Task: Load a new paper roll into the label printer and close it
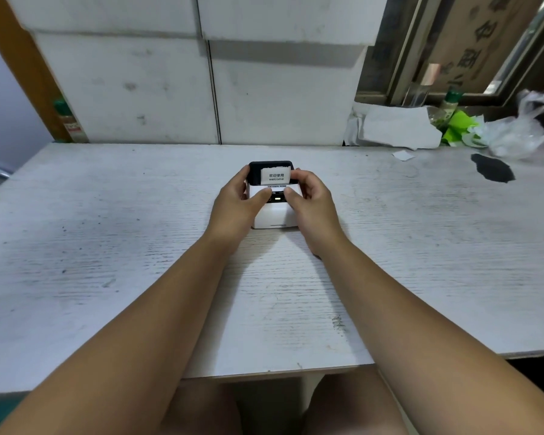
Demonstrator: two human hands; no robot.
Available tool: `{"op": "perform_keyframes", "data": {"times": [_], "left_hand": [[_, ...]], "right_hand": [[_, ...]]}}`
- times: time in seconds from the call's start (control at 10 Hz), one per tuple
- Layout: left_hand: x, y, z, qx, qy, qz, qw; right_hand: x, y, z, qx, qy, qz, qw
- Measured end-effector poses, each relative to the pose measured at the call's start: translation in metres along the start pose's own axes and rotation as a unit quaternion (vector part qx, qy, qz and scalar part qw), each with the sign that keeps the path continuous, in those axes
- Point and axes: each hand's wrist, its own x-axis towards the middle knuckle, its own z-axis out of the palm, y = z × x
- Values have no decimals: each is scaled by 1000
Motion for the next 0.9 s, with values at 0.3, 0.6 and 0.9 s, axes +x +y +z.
{"op": "perform_keyframes", "data": {"times": [0.3, 0.6, 0.9], "left_hand": [[-8, 4, 6, 78, 31, -24, 996], [-45, 6, 3, 239, 26, 4, 971], [-81, 19, 8, 553, -33, -24, 832]], "right_hand": [[-15, -10, 4, -120, 21, -10, 993], [-52, -6, -5, -295, 19, -44, 954], [-92, -14, -14, -535, -65, -49, 841]]}}
